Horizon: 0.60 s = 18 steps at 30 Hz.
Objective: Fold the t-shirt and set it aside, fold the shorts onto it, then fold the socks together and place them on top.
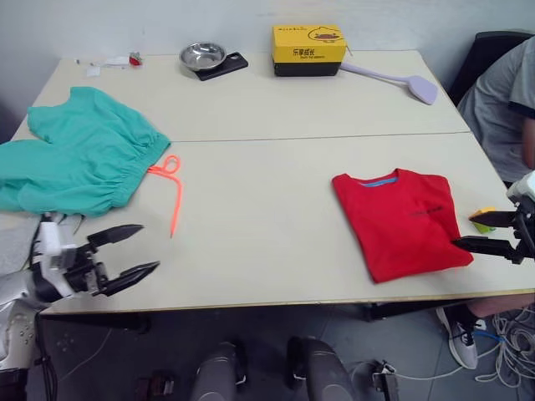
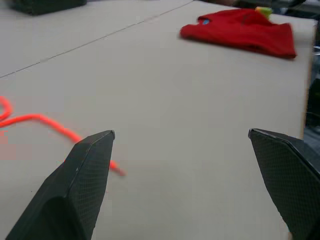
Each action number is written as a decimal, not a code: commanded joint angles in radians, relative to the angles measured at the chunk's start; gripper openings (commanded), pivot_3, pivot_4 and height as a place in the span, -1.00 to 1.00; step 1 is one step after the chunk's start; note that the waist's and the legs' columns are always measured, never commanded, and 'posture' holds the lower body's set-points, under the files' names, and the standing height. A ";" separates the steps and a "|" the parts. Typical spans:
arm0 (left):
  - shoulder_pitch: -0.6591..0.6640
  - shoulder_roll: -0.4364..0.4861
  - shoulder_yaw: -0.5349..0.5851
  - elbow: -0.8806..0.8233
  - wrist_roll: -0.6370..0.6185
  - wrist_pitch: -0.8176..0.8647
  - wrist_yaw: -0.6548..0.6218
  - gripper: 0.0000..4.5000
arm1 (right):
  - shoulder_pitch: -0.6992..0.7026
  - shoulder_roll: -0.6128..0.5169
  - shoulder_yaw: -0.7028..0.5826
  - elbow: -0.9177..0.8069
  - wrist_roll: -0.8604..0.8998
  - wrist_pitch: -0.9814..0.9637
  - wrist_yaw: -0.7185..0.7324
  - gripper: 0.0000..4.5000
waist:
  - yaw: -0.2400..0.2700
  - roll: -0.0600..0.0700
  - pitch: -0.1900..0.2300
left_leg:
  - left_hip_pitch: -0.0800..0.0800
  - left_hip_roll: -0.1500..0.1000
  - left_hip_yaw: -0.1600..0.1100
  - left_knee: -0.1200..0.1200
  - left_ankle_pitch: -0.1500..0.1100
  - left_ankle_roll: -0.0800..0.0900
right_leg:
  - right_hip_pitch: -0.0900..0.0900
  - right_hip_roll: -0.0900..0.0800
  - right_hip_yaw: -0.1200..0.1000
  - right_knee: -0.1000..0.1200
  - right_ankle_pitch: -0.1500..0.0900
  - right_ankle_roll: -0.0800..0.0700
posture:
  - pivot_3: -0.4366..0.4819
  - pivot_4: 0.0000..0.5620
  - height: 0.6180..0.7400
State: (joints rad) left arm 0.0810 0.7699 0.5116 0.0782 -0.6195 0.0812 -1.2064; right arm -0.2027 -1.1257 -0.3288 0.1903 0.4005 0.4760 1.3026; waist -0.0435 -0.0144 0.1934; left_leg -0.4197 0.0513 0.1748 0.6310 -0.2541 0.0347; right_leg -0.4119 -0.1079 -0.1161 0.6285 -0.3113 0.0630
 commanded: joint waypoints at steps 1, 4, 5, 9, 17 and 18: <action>0.061 0.014 0.095 0.036 0.016 -0.051 0.007 1.00 | 0.068 0.171 -0.134 -0.149 0.090 -0.278 0.013 0.99 | 0.000 -0.002 0.000 | 0.000 0.000 -0.001 -0.001 0.000 0.000 | 0.001 0.000 0.000 0.000 0.000 0.000 | -0.05 -0.47 1.00; 0.125 0.007 0.147 0.077 0.030 -0.080 0.019 1.00 | 0.126 0.323 -0.108 -0.245 0.122 -0.423 0.022 0.99 | 0.008 -0.001 0.000 | 0.000 -0.001 -0.001 -0.001 0.000 0.000 | 0.000 0.000 0.000 0.000 0.000 0.000 | -0.05 -0.47 1.00; 0.146 0.003 0.163 0.090 0.034 -0.089 0.024 1.00 | 0.149 0.352 -0.083 -0.266 0.112 -0.461 0.030 0.99 | 0.010 -0.001 0.000 | 0.000 0.000 -0.001 -0.001 0.000 0.000 | 0.000 0.000 0.000 0.000 0.000 0.000 | -0.05 -0.47 1.00; 0.246 -0.022 0.248 0.122 0.034 -0.103 0.073 1.00 | 0.216 0.486 0.044 -0.282 0.039 -0.626 0.007 0.99 | 0.012 -0.004 -0.002 | 0.000 -0.001 -0.001 -0.002 0.000 0.000 | 0.000 -0.002 0.000 -0.001 0.000 -0.001 | -0.05 -0.47 1.00; 0.358 -0.068 0.346 0.060 -0.007 -0.031 0.172 1.00 | 0.262 0.534 0.114 -0.306 -0.028 -0.672 -0.114 0.99 | 0.014 -0.005 -0.003 | 0.001 -0.003 -0.002 -0.002 -0.001 0.000 | -0.001 -0.006 0.001 -0.002 0.001 -0.003 | -0.05 -0.47 1.00; 0.357 -0.068 0.355 0.055 -0.018 -0.015 0.181 1.00 | 0.269 0.533 0.116 -0.318 -0.024 -0.668 -0.124 0.99 | 0.013 -0.005 -0.003 | 0.001 -0.003 -0.002 -0.002 -0.001 0.000 | -0.001 -0.006 0.001 -0.002 0.000 -0.004 | -0.05 -0.47 1.00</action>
State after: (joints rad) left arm 0.4200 0.7017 0.8152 0.1645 -0.6033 0.0474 -1.0466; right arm 0.0538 -0.5957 -0.2072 -0.0794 0.3704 -0.1946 1.2069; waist -0.0301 -0.0196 0.1907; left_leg -0.4191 0.0484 0.1725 0.6284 -0.2548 0.0351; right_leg -0.4130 -0.1138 -0.1154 0.6270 -0.3112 0.0583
